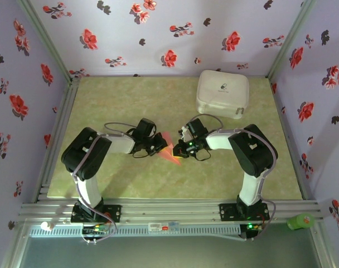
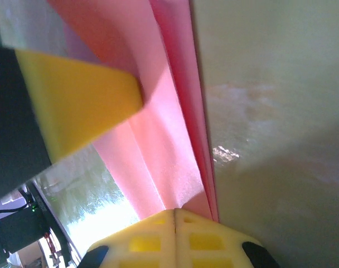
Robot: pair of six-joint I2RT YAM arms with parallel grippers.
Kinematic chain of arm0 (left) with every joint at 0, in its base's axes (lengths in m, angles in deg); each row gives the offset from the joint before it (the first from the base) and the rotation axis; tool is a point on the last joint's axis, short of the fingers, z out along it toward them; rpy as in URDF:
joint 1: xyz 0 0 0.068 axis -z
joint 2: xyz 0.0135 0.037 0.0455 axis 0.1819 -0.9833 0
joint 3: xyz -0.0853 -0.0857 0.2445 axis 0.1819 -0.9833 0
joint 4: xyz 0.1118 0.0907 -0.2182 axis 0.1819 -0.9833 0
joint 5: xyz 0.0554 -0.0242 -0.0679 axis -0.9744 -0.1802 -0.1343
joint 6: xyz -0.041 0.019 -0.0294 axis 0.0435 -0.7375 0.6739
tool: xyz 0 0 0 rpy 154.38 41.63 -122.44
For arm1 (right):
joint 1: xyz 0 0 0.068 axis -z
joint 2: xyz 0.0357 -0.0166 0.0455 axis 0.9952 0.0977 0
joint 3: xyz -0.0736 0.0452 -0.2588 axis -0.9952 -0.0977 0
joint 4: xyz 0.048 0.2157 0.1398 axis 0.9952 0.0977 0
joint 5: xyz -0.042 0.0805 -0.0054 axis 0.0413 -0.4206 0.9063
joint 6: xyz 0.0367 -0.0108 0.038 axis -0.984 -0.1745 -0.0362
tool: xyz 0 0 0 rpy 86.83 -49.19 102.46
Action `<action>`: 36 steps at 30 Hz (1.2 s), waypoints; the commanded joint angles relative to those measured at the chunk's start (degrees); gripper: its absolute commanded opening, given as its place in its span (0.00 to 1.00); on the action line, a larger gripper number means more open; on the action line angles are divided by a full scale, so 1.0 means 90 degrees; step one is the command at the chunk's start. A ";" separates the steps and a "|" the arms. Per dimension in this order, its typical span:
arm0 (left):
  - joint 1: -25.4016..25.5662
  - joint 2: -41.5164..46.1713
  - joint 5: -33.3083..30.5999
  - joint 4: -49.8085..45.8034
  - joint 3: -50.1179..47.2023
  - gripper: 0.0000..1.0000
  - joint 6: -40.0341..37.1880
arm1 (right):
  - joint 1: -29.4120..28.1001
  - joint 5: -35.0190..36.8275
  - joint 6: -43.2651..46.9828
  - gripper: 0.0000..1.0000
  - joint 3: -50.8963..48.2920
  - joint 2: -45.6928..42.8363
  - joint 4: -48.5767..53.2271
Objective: Fold a paper plane with a square sheet of paper (pick it up from the middle)
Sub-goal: Fourth fold the wing at the center of the table.
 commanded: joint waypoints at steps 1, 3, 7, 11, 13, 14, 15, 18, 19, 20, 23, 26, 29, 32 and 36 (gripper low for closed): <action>-0.0358 -0.0335 -0.0567 -0.0552 0.0190 0.06 -0.0374 | 0.0040 0.0493 0.0077 0.00 -0.0394 0.0322 0.0942; -0.0498 -0.0397 -0.0558 -0.0558 0.0241 0.06 -0.0450 | 0.0040 0.0481 0.0103 0.00 -0.0403 0.0317 0.0967; -0.0751 -0.0466 -0.0529 -0.0655 0.0329 0.06 -0.0571 | 0.0045 0.0459 0.0104 0.00 -0.0452 0.0303 0.0934; -0.1014 -0.0481 -0.0525 -0.0796 0.0360 0.06 -0.0725 | 0.0040 0.0448 0.0104 0.00 -0.0482 0.0321 0.0913; -0.1139 -0.0497 -0.0494 -0.0806 0.0368 0.06 -0.0780 | 0.0040 0.0452 0.0111 0.00 -0.0492 0.0322 0.0903; -0.1192 -0.0498 -0.0474 -0.0819 0.0393 0.06 -0.0821 | 0.0040 0.0442 0.0108 0.00 -0.0499 0.0321 0.0895; -0.1250 -0.0524 -0.0469 -0.0853 0.0425 0.06 -0.0846 | 0.0040 0.0442 0.0113 0.00 -0.0502 0.0307 0.0893; -0.1384 -0.0603 -0.0456 -0.0946 0.0549 0.06 -0.0915 | 0.0040 0.0423 0.0105 0.00 -0.0508 0.0296 0.0885; -0.1416 -0.0606 -0.0449 -0.0973 0.0595 0.06 -0.0932 | 0.0040 0.0422 0.0105 0.00 -0.0511 0.0293 0.0891; -0.1437 -0.0597 -0.0446 -0.1041 0.0639 0.06 -0.0982 | 0.0040 0.0422 0.0114 0.00 -0.0504 0.0297 0.0901; -0.1514 -0.0504 -0.0499 -0.1172 0.0720 0.06 -0.1056 | 0.0040 0.0415 0.0123 0.00 -0.0494 0.0303 0.0913; -0.1593 -0.0407 -0.0489 -0.1225 0.0773 0.07 -0.1102 | 0.0040 0.0403 0.0135 0.00 -0.0478 0.0321 0.0913; -0.1661 -0.0400 -0.0410 -0.1381 0.0949 0.07 -0.1263 | 0.0040 0.0393 0.0133 0.00 -0.0453 0.0335 0.0919; -0.1658 -0.0184 -0.0380 -0.1476 0.1063 0.07 -0.1373 | 0.0040 0.0392 0.0153 0.00 -0.0413 0.0318 0.0990; -0.1634 0.0357 -0.0383 -0.1696 0.1117 0.10 -0.1435 | 0.0040 0.0431 0.0149 0.00 -0.0402 0.0298 0.1020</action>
